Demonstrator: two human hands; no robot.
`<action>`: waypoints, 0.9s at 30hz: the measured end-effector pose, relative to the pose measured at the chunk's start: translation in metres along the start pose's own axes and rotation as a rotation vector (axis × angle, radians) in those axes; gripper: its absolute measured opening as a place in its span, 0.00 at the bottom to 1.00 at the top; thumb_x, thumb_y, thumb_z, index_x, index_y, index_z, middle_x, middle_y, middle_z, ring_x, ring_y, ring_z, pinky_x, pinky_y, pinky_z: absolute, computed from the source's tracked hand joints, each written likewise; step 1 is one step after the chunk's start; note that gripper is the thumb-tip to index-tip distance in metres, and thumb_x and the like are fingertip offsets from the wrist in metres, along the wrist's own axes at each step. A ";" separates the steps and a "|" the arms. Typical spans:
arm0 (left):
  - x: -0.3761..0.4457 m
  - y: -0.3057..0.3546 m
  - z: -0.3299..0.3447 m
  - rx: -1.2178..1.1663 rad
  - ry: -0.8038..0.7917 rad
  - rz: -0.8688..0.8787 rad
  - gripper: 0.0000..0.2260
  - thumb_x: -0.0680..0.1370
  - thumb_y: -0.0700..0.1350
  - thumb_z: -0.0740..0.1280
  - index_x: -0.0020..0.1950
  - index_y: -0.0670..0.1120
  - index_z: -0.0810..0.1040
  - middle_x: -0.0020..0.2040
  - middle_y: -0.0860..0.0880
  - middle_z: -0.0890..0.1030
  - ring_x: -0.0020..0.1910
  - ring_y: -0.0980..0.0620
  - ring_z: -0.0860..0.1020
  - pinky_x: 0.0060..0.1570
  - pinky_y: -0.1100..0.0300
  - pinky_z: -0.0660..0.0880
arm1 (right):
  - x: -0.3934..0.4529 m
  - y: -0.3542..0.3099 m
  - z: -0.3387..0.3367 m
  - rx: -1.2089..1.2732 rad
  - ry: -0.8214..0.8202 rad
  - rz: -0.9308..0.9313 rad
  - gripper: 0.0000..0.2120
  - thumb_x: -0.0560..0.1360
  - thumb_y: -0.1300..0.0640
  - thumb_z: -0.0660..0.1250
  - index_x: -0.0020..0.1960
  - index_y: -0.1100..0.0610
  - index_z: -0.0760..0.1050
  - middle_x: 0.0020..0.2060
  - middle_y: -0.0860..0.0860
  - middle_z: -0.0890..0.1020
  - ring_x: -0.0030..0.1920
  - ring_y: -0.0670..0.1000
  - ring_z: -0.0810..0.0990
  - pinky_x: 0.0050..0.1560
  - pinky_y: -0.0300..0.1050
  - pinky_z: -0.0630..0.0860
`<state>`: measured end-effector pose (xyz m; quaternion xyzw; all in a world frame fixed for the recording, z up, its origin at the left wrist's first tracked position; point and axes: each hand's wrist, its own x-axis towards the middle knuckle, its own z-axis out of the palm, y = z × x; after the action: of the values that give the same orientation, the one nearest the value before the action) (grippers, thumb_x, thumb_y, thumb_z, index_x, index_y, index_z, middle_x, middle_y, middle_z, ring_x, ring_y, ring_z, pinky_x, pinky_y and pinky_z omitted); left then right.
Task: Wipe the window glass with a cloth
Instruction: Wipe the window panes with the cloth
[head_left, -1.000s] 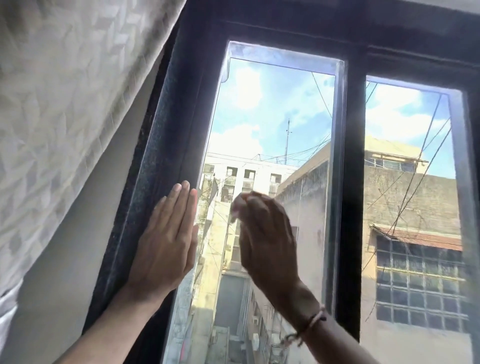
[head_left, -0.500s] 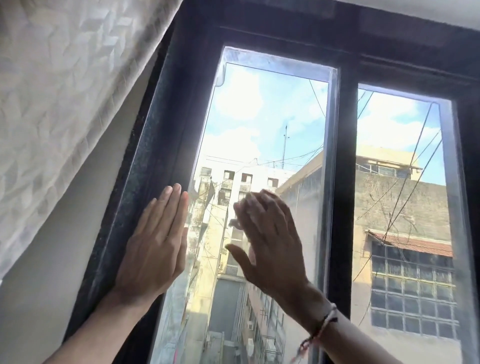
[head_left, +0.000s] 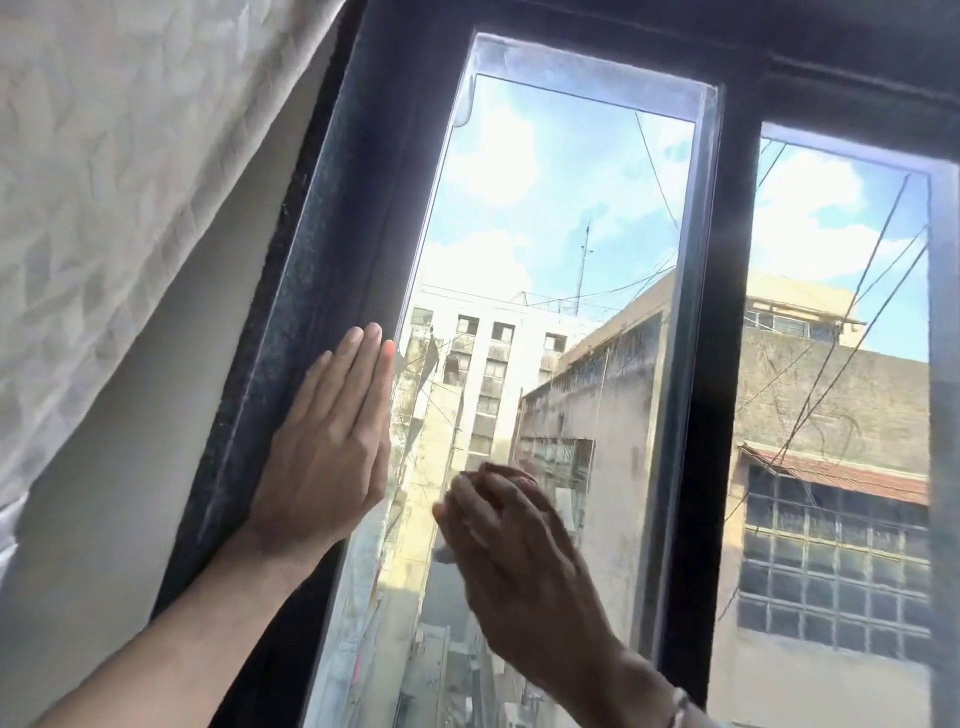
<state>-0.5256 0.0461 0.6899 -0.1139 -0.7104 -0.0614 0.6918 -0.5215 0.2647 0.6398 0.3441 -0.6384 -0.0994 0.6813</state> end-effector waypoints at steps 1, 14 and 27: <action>-0.001 0.001 -0.001 -0.012 -0.005 -0.003 0.25 0.83 0.41 0.55 0.80 0.38 0.58 0.81 0.38 0.62 0.82 0.41 0.59 0.80 0.40 0.65 | -0.011 0.012 -0.009 -0.012 -0.027 0.002 0.19 0.83 0.60 0.69 0.73 0.58 0.76 0.71 0.56 0.81 0.71 0.58 0.78 0.76 0.59 0.76; -0.003 -0.002 0.003 -0.001 -0.016 0.004 0.25 0.84 0.43 0.51 0.82 0.40 0.54 0.83 0.38 0.59 0.84 0.42 0.56 0.82 0.40 0.61 | -0.009 0.078 -0.038 0.022 -0.064 -0.104 0.18 0.86 0.63 0.58 0.74 0.56 0.72 0.71 0.56 0.80 0.70 0.58 0.78 0.82 0.54 0.69; 0.013 0.022 -0.020 0.085 -0.210 -0.132 0.28 0.81 0.49 0.49 0.71 0.29 0.68 0.71 0.27 0.71 0.71 0.25 0.69 0.68 0.27 0.69 | -0.018 0.015 -0.043 0.420 0.033 0.080 0.03 0.76 0.68 0.75 0.49 0.64 0.85 0.50 0.57 0.89 0.57 0.57 0.85 0.62 0.55 0.83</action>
<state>-0.5006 0.0638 0.7019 -0.0433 -0.7868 -0.0645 0.6122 -0.4892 0.3011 0.6364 0.4546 -0.6469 0.0687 0.6084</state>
